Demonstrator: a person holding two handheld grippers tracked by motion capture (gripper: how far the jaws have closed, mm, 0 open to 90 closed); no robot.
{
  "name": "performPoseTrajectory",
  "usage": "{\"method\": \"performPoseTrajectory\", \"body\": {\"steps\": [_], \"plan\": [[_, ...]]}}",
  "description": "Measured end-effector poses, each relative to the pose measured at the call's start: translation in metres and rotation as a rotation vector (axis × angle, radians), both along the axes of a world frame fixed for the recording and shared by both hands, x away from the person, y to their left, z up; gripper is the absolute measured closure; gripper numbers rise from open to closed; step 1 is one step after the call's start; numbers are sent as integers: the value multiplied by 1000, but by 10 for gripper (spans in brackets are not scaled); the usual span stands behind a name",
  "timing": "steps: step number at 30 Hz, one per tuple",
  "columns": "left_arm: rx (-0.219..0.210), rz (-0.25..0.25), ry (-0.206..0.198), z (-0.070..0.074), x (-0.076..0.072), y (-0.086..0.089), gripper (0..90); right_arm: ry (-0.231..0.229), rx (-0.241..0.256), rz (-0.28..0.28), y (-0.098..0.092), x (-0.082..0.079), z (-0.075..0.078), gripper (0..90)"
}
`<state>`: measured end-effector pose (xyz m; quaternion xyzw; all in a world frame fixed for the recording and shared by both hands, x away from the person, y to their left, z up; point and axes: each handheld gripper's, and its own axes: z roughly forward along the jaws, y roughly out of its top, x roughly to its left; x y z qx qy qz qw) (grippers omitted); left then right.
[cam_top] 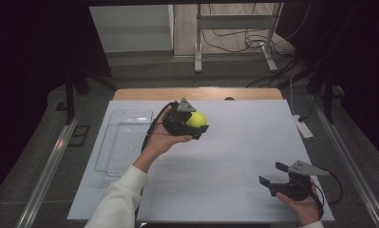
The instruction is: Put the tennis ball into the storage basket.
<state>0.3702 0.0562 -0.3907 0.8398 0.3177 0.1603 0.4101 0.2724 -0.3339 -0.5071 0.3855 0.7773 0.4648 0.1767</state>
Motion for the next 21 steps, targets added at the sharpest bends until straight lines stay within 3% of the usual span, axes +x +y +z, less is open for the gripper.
{"method": "performPoseTrajectory", "body": {"steps": [21], "plan": [[-9,44,-23,7,1,15,263,-2,0,-1,0,0,0,99]]}}
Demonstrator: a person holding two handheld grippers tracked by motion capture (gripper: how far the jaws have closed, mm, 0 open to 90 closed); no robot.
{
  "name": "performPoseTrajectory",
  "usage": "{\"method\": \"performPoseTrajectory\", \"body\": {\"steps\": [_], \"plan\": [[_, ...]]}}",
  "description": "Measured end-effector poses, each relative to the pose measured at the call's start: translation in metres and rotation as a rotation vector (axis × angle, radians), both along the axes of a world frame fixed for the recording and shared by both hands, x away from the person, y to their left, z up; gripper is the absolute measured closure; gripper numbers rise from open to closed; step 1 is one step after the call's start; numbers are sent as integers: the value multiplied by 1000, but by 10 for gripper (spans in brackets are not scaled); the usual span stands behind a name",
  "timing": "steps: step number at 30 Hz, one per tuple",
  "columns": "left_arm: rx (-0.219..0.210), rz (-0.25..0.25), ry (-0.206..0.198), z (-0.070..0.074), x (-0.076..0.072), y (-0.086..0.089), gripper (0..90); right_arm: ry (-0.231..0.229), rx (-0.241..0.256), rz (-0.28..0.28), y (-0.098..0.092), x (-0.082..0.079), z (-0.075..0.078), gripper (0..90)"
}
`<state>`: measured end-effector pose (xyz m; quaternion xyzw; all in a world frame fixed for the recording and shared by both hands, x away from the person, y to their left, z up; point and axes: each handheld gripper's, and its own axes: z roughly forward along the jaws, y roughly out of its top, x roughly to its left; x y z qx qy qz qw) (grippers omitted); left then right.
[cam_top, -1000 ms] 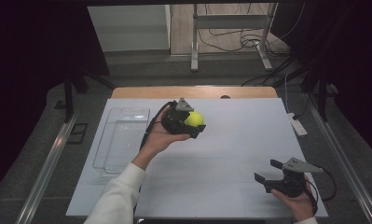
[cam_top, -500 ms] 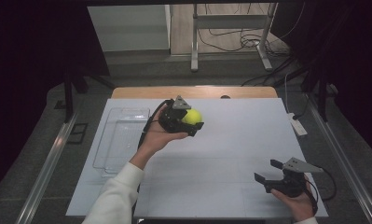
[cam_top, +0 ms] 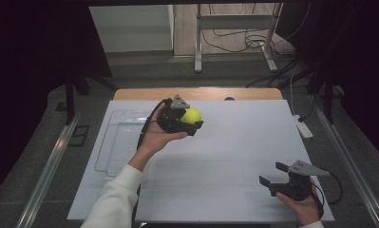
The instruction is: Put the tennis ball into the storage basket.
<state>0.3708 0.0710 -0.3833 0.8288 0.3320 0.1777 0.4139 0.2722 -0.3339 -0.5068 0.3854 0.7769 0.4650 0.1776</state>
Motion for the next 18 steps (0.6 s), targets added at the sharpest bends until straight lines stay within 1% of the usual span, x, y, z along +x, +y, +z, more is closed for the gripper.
{"method": "performPoseTrajectory", "body": {"steps": [7,18], "plan": [[5,9,-4,1,1,4,263,0,0,-1,0,0,0,99],[5,38,-9,2,4,13,263,0,-1,-1,0,0,0,99]]}}
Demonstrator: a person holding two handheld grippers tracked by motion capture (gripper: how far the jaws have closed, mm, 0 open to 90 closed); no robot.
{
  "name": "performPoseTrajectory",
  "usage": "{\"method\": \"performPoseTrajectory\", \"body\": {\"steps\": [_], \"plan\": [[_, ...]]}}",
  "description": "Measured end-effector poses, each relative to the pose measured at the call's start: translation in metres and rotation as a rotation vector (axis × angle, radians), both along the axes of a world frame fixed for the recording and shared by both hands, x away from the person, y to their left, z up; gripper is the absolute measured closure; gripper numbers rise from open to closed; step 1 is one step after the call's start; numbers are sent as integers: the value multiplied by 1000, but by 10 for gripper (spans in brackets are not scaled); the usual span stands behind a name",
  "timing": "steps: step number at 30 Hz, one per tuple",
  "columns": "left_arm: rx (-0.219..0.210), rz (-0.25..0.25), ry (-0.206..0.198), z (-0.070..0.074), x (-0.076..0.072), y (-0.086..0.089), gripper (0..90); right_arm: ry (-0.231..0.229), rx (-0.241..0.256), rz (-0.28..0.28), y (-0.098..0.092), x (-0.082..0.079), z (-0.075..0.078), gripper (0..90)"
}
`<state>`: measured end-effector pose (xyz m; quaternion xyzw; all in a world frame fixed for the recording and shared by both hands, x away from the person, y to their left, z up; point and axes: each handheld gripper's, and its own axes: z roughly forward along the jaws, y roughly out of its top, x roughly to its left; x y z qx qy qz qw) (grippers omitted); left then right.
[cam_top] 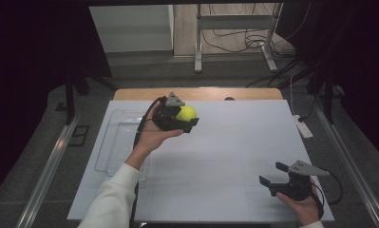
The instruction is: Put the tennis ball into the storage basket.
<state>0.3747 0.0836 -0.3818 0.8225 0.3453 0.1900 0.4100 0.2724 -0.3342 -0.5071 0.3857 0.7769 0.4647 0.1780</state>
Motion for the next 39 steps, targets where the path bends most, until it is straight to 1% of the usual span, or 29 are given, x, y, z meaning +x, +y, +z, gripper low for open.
{"method": "performPoseTrajectory", "body": {"steps": [22,26,39], "plan": [[3,53,-7,0,5,17,264,-1,-1,-2,0,0,0,99],[0,73,-7,0,6,21,264,-3,-1,-1,0,0,1,99],[2,115,-16,2,9,37,264,-5,2,-4,0,-1,1,99]]}}
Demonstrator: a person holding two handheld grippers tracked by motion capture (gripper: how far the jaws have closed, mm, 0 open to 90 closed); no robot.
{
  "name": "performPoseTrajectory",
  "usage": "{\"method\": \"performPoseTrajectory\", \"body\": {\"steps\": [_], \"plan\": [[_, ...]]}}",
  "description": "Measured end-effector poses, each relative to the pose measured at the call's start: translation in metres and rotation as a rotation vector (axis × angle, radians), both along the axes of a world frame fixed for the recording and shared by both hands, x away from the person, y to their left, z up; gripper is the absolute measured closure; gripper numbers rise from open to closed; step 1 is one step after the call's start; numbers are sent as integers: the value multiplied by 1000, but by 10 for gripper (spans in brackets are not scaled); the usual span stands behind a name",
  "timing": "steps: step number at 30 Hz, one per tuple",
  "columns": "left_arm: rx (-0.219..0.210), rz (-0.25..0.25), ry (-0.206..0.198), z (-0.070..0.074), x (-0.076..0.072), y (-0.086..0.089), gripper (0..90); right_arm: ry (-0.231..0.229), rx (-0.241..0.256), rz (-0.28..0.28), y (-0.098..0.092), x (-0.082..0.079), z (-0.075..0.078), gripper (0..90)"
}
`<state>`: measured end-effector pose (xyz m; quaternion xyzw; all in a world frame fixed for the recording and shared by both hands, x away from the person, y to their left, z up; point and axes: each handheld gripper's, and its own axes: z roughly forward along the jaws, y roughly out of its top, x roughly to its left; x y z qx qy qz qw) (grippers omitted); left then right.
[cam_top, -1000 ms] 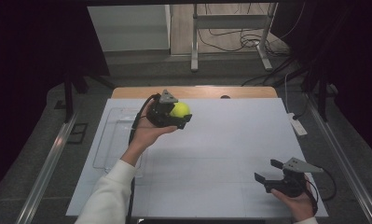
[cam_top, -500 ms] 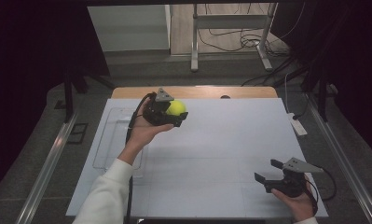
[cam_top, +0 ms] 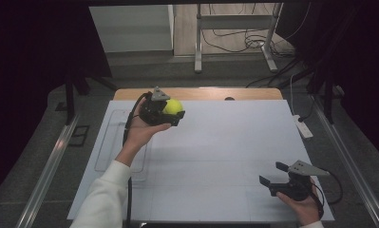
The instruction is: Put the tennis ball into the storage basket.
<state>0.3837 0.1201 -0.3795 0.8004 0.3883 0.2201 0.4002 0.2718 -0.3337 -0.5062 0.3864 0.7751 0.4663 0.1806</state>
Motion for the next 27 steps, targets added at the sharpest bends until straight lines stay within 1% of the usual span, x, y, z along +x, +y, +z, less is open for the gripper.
{"method": "performPoseTrajectory", "body": {"steps": [13,18,23,27], "plan": [[-5,34,-5,1,1,11,264,0,0,1,0,0,0,99],[0,51,-12,2,2,16,263,2,-1,1,0,0,0,99],[1,71,-10,1,4,21,263,1,-2,0,0,0,0,99],[3,78,-9,1,5,23,264,1,-2,0,0,0,0,99]]}}
